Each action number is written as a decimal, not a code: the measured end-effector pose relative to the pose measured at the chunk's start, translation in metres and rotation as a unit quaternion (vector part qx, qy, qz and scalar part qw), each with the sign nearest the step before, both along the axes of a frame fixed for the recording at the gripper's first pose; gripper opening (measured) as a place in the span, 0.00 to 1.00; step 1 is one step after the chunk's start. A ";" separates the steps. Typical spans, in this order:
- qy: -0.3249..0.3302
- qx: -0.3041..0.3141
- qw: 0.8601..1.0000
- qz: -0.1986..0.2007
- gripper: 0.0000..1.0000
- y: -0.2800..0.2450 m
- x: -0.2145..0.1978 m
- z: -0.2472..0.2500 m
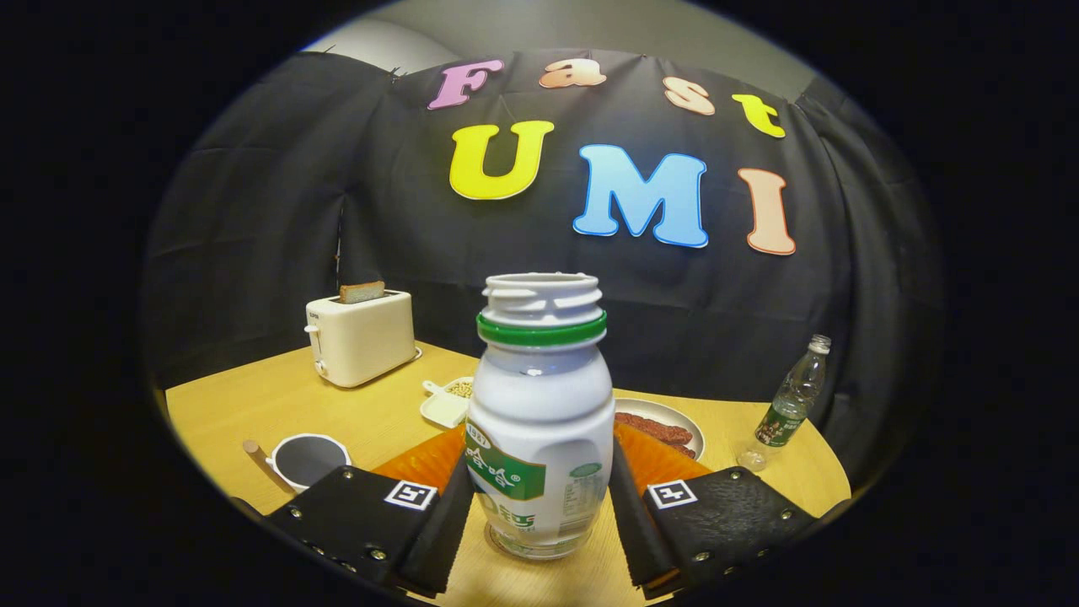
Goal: Take the bottle from table, then pour the juice into the cup, finally place the bottle on the coaster
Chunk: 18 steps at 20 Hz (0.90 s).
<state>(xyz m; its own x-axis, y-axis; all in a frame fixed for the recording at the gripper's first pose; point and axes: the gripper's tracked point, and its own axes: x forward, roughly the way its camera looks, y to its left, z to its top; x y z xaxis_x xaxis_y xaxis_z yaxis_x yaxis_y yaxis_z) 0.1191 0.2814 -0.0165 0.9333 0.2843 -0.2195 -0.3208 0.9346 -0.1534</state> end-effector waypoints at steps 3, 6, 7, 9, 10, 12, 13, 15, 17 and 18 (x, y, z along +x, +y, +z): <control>0.002 0.001 1.000 0.002 0.76 0.003 0.002 -0.002; 0.005 0.003 1.000 0.002 0.76 0.004 0.005 -0.010; 0.007 -0.002 1.000 -0.005 0.76 -0.001 0.007 -0.014; 0.009 0.003 1.000 -0.003 0.76 0.000 0.009 -0.019; 0.013 0.007 1.000 -0.001 0.76 0.002 0.010 -0.023; 0.019 0.007 1.000 0.000 0.76 0.002 0.014 -0.035; 0.018 0.006 1.000 -0.002 0.76 0.001 0.018 -0.040; 0.021 0.009 1.000 -0.007 0.76 0.000 0.025 -0.051; 0.032 0.017 0.999 -0.012 0.76 -0.003 0.029 -0.062; 0.034 0.024 0.999 -0.012 0.77 -0.003 0.029 -0.063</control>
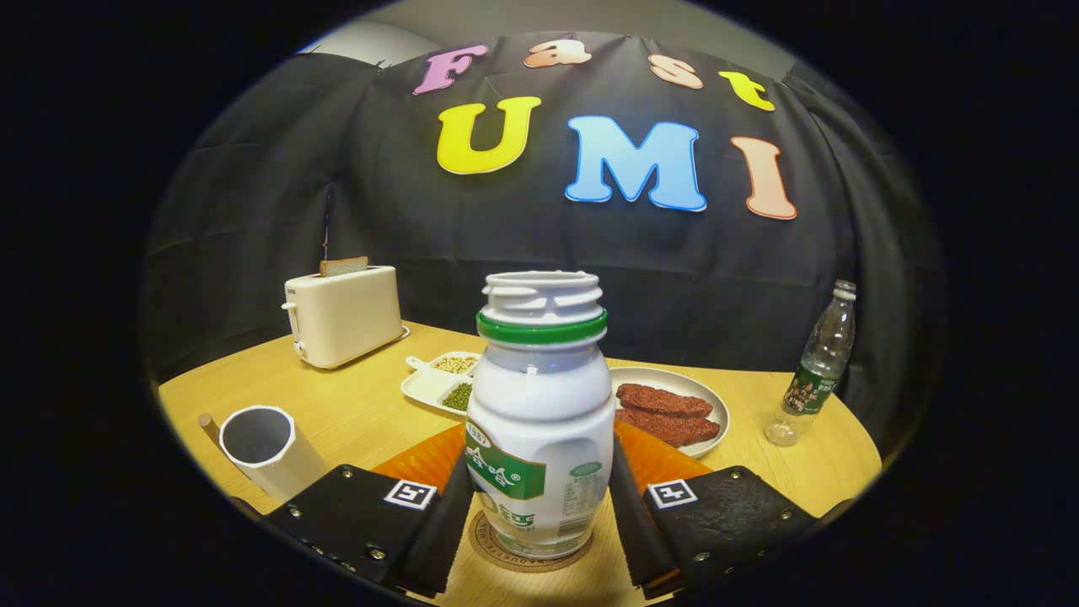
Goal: Take the bottle from table, then pour the juice into the cup, finally place the bottle on the coaster
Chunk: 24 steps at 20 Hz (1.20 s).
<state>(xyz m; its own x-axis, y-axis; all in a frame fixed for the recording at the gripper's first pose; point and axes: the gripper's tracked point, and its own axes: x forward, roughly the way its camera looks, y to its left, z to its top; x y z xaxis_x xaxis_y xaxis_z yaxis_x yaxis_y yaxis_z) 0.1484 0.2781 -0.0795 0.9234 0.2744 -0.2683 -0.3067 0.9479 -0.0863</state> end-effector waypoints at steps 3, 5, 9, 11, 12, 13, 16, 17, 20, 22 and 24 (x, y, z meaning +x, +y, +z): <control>0.002 0.012 1.000 0.007 0.76 0.005 -0.002 -0.005; -0.010 0.005 1.000 0.010 0.76 0.007 -0.001 -0.006; -0.019 0.005 1.000 0.009 0.79 0.006 -0.004 -0.006; -0.030 0.018 0.999 0.005 0.98 0.004 -0.007 0.006; -0.035 0.024 0.999 0.004 0.99 0.005 -0.011 0.015; -0.042 0.027 0.999 0.002 0.99 0.004 -0.015 0.023; -0.068 0.030 0.997 -0.022 0.99 -0.006 -0.029 0.062; -0.076 0.036 0.996 -0.023 0.99 -0.005 -0.037 0.078; -0.104 0.046 0.993 -0.031 0.99 -0.010 -0.058 0.128; -0.117 0.044 0.991 -0.039 0.99 -0.015 -0.072 0.158; -0.128 0.033 0.990 -0.046 0.99 -0.020 -0.086 0.182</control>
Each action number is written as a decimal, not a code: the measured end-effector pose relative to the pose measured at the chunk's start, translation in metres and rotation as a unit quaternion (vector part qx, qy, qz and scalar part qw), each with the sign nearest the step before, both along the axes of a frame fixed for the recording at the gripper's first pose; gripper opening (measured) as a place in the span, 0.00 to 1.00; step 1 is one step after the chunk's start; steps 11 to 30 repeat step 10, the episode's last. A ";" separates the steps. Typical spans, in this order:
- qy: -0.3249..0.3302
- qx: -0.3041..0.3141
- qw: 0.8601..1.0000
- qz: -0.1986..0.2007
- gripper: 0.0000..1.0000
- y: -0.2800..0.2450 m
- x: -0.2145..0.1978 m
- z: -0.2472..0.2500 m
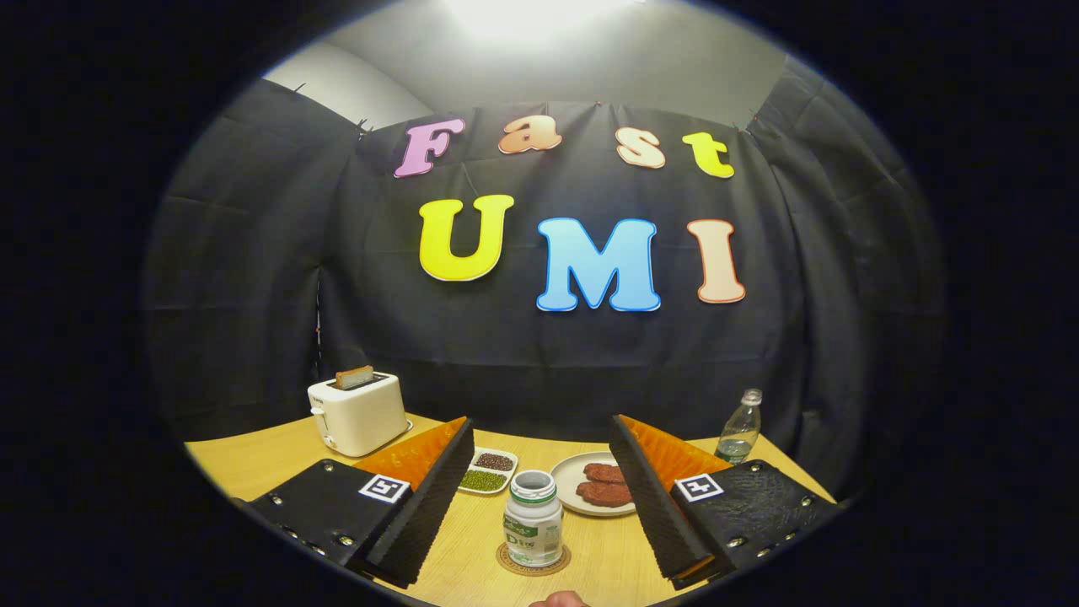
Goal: Take the bottle from table, then pour the juice into the cup, finally place the bottle on the coaster
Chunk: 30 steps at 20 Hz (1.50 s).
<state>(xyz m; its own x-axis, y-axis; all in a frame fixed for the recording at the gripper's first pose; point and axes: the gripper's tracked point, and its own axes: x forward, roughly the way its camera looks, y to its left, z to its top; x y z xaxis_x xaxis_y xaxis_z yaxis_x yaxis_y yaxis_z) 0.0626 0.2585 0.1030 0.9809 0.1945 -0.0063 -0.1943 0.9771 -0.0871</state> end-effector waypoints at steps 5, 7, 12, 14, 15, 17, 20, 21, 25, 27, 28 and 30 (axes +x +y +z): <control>-0.031 -0.010 0.999 -0.019 0.99 -0.009 -0.029 0.046; -0.039 -0.013 0.999 -0.021 0.99 -0.013 -0.041 0.053; -0.034 -0.018 0.999 -0.017 0.99 -0.014 -0.049 0.047; -0.034 -0.018 0.999 -0.017 0.99 -0.014 -0.049 0.047; -0.034 -0.018 0.999 -0.017 0.99 -0.014 -0.049 0.047; -0.034 -0.018 0.999 -0.017 0.99 -0.014 -0.049 0.047; -0.034 -0.018 0.999 -0.017 0.99 -0.014 -0.049 0.047; -0.034 -0.018 0.999 -0.017 0.99 -0.014 -0.049 0.047; -0.034 -0.018 0.999 -0.017 0.99 -0.014 -0.049 0.047; -0.034 -0.018 0.999 -0.017 0.99 -0.014 -0.049 0.047; -0.034 -0.018 0.999 -0.017 0.99 -0.014 -0.049 0.047; -0.034 -0.018 0.999 -0.017 0.99 -0.014 -0.049 0.047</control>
